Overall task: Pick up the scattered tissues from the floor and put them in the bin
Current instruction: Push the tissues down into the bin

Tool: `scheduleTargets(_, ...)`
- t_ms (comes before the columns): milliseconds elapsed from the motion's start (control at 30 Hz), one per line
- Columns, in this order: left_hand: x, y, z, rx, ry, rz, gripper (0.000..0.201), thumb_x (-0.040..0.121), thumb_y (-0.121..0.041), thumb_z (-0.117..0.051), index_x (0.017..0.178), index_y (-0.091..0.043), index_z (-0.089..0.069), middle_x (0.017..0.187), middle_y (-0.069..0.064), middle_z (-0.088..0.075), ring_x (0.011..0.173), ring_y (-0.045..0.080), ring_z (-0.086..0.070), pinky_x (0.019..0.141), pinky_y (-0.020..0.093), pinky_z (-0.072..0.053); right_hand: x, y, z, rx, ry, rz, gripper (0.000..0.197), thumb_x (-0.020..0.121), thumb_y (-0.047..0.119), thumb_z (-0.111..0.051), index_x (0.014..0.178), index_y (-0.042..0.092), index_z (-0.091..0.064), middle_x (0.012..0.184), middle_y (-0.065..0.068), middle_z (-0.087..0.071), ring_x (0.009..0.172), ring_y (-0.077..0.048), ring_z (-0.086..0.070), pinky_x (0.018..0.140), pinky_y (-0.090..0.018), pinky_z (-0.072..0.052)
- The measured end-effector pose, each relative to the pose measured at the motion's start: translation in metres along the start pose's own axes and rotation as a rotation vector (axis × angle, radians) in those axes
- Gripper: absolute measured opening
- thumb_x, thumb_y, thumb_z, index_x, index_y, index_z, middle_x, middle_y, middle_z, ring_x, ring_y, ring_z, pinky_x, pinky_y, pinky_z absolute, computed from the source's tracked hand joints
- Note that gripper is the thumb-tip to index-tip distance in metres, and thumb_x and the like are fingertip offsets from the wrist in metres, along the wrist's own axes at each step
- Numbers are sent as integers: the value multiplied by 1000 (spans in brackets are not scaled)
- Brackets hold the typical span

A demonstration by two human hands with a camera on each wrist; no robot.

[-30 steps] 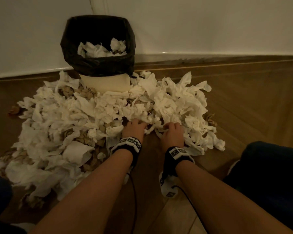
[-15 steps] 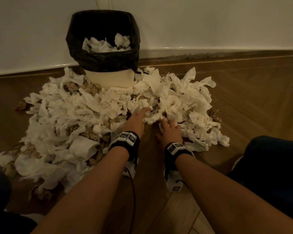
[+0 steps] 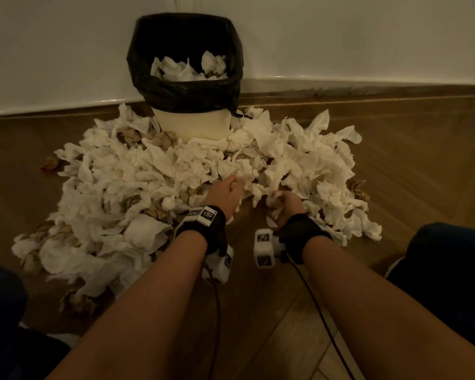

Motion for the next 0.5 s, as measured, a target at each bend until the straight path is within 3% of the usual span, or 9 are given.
scheduleTargets(33, 1, 0, 2, 25, 0, 10, 49, 93, -50, -41, 120, -11, -54, 111, 6, -54, 101, 22, -51, 87, 34, -39, -1, -2, -3, 203, 38, -68, 22, 91, 19, -41, 79, 9, -56, 73, -6, -54, 60, -16, -40, 57, -22, -27)
scheduleTargets(67, 3, -1, 4, 66, -15, -6, 47, 91, -51, -46, 114, -11, -56, 109, 6, -57, 102, 25, -52, 87, 35, -40, -4, 0, -6, 320, 71, -91, 26, 93, 28, -41, 78, 12, -55, 68, -4, -55, 60, -16, -42, 53, -22, -31)
scheduleTargets(133, 4, -8, 10, 99, -56, -94, 21, 91, -32, -54, 77, -16, -49, 76, 2, -52, 79, 25, -50, 70, 32, -37, -13, 10, -6, 300, 102, -71, 31, 95, 40, -43, 86, 13, -56, 74, -5, -56, 63, -17, -49, 43, -20, -43)
scheduleTargets(200, 4, -13, 17, 65, -96, -166, 30, 92, -18, -51, 67, -24, -34, 64, -6, -38, 61, 17, -41, 61, 27, -32, -22, 15, -2, 205, 91, -42, 27, 97, 35, -43, 88, 13, -55, 72, -4, -50, 57, -13, -49, 36, -15, -42)
scheduleTargets(267, 1, -16, 26, -2, -146, -179, 17, 93, -21, -48, 80, -27, -40, 69, -13, -42, 51, 9, -42, 51, 25, -37, -29, 15, 1, 233, 95, -53, 26, 97, 33, -44, 86, 13, -55, 69, -3, -48, 53, -11, -47, 39, -19, -43)
scheduleTargets(333, -2, -17, 32, -101, -150, -136, 5, 95, -28, -48, 98, -30, -46, 80, -18, -48, 46, 8, -52, 50, 29, -51, -29, 16, 15, 194, 0, -33, 30, 100, 29, -38, 75, 15, -44, 72, -2, -42, 57, -12, -47, 34, -15, -42)
scheduleTargets(367, -3, -17, 32, -168, -132, -108, 8, 95, -30, -49, 103, -30, -48, 83, -14, -51, 45, 7, -56, 54, 33, -56, -30, 17, 20, 171, -30, -18, 32, 101, 28, -34, 72, 17, -40, 74, -1, -40, 56, -11, -50, 33, -13, -42)
scheduleTargets(433, -5, -21, 32, -277, -83, -74, 8, 94, -31, -51, 102, -28, -52, 82, -1, -56, 45, 10, -61, 57, 40, -59, -36, 22, 14, 242, 33, 5, 29, 100, 27, -40, 75, 16, -51, 74, -3, -51, 55, -10, -55, 36, -15, -46)
scheduleTargets(500, -8, -28, 36, -325, -72, -90, 6, 93, -30, -53, 97, -25, -55, 79, 4, -58, 47, 14, -64, 53, 40, -59, -44, 32, 2, 398, 154, 35, 18, 97, 26, -47, 89, 19, -62, 71, -1, -66, 56, -11, -61, 43, -18, -50)
Point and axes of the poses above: each hand's wrist, its own x-axis towards the middle knuckle, its own z-axis out of the back of the hand, y = z × x, the point moved 9 cm from there along x, towards the middle knuckle
